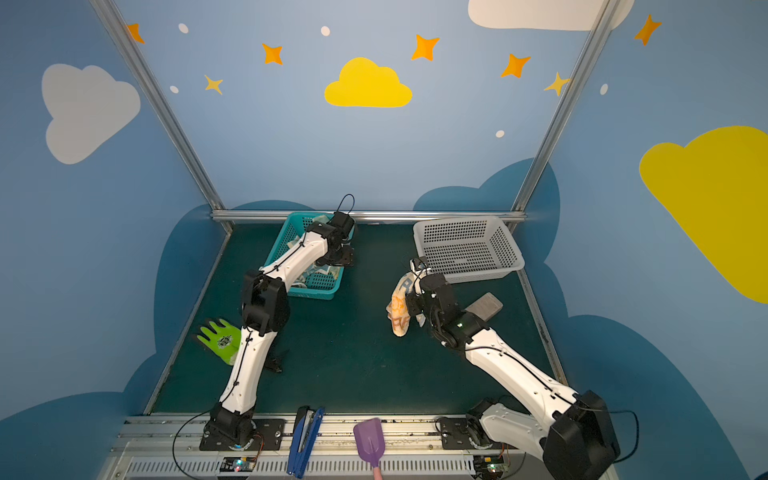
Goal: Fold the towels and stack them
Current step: 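Lift the cream towel onto the table with right gripper while left reaches into basket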
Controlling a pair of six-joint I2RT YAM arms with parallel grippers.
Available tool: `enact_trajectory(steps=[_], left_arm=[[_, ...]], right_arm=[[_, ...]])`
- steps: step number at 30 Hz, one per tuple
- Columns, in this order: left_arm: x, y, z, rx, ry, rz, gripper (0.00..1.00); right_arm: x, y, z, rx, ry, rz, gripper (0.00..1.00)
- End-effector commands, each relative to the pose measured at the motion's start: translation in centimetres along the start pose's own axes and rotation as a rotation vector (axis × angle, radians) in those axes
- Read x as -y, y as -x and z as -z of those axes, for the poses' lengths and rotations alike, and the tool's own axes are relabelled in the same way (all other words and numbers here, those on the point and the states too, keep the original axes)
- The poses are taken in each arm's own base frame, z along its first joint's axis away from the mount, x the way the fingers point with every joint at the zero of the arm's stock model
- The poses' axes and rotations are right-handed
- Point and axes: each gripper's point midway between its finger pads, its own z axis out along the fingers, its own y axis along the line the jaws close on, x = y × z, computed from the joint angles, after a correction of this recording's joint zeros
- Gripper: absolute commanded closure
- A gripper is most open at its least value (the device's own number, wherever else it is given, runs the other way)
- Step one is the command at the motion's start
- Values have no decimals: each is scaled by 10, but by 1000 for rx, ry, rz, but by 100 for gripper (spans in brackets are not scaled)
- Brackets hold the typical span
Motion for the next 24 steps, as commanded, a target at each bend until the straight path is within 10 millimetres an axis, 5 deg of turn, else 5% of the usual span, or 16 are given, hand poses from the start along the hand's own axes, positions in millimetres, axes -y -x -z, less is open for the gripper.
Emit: enact_trajectory(steps=[1,8,15,24], left_arm=[[-35,15,15,56,54,33,17],[-69,12,13,50,58,101,16],[-83,20,13,67,34,147,14],[-33,21,57,142,-166,64,0]], right_arm=[[-15,9,-6,-27,63,20,100],[-58,6,-23,-114,260,56,100],[-107,0,-41,-182,404,91,99],[-121,-24,-78,-350,343,15,79]])
